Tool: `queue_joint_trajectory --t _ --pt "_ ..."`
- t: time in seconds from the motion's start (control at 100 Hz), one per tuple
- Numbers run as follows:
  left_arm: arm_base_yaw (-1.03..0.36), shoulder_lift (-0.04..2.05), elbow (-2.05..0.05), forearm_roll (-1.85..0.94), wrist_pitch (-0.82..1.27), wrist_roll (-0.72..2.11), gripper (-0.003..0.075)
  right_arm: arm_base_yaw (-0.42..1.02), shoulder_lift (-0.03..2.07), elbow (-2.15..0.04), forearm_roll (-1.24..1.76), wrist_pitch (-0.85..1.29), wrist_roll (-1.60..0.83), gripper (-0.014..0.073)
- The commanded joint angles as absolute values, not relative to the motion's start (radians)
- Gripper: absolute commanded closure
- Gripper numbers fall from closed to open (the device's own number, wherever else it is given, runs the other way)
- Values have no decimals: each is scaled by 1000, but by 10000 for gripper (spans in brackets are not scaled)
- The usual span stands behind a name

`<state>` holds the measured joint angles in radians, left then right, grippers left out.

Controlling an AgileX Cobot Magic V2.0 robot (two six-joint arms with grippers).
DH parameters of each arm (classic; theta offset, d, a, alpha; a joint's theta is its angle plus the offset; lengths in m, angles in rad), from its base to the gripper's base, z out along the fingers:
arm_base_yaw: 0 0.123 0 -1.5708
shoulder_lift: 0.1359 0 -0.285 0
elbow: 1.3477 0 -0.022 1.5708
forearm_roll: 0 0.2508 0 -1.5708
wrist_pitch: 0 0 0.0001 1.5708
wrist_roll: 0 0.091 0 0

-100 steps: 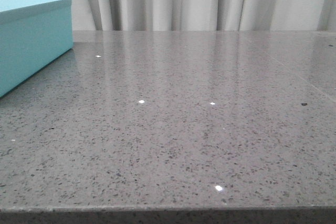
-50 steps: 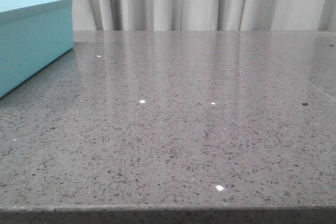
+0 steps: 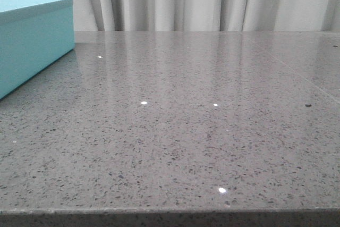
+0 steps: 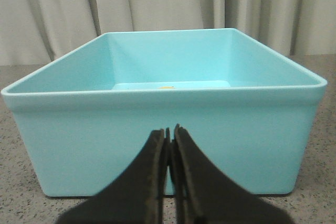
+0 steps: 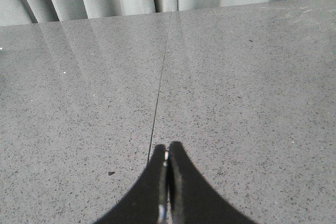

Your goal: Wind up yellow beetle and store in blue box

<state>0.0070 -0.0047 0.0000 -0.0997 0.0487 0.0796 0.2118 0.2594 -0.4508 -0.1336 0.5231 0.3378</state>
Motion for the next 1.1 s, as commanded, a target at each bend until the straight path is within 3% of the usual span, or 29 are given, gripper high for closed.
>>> queue_joint_trajectory --t 0.0,0.28,0.57,0.78,1.09 --pt "-2 -38 21 -103 -26 71 738 212 271 -474 -154 442 330 662" --pt "-2 -38 21 -103 -26 71 739 116 265 -446 -154 403 330 662" --pt "-2 -38 21 -103 -26 71 739 -25 167 -262 -102 54 216 662" --pt "-2 -38 21 -103 -26 71 739 -39 106 -126 -25 44 71 662" --pt "-2 -38 21 -103 -26 71 738 -39 -36 13 -26 35 69 662"
